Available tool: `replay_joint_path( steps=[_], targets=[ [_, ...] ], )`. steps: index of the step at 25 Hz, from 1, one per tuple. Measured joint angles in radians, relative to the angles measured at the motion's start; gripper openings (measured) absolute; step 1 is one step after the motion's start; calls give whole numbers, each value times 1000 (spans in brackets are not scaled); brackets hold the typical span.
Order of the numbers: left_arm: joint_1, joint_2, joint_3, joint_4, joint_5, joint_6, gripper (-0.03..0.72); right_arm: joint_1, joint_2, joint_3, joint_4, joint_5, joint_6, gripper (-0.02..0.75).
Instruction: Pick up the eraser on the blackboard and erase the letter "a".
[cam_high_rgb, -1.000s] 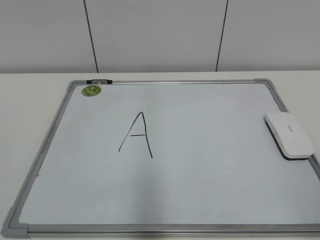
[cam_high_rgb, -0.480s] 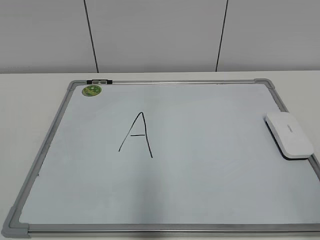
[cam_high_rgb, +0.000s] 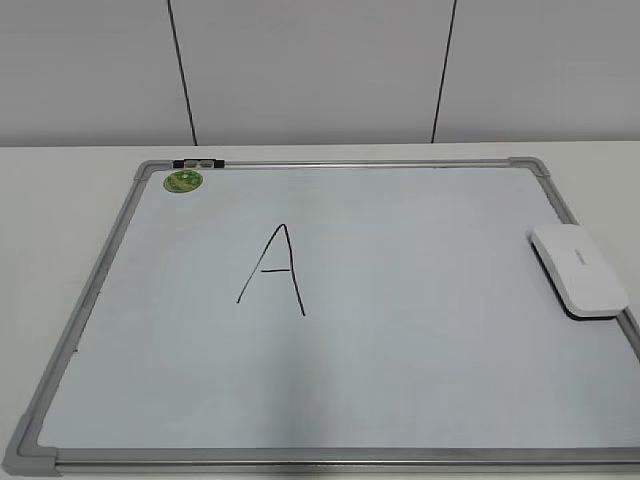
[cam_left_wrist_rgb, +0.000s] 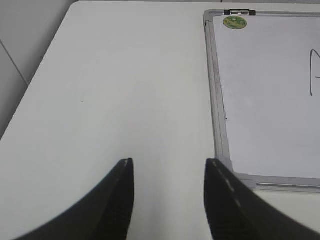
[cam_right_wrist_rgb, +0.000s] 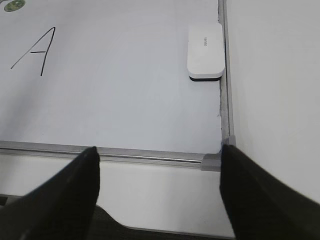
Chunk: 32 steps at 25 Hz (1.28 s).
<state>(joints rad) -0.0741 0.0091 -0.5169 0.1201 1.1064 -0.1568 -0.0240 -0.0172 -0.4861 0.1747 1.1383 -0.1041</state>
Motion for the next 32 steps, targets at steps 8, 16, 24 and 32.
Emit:
replay_joint_path(
  steps=[8,16,24,32],
  targets=[
    [0,0,0,0,0,0,321,0,0,0,3,0,-1,555],
    [0,0,0,0,0,0,316,0,0,0,3,0,-7,555],
    [0,0,0,0,0,0,316,0,0,-2,-5,2,-83,555],
    [0,0,0,0,0,0,316,0,0,-2,-5,2,-85,555]
  ],
)
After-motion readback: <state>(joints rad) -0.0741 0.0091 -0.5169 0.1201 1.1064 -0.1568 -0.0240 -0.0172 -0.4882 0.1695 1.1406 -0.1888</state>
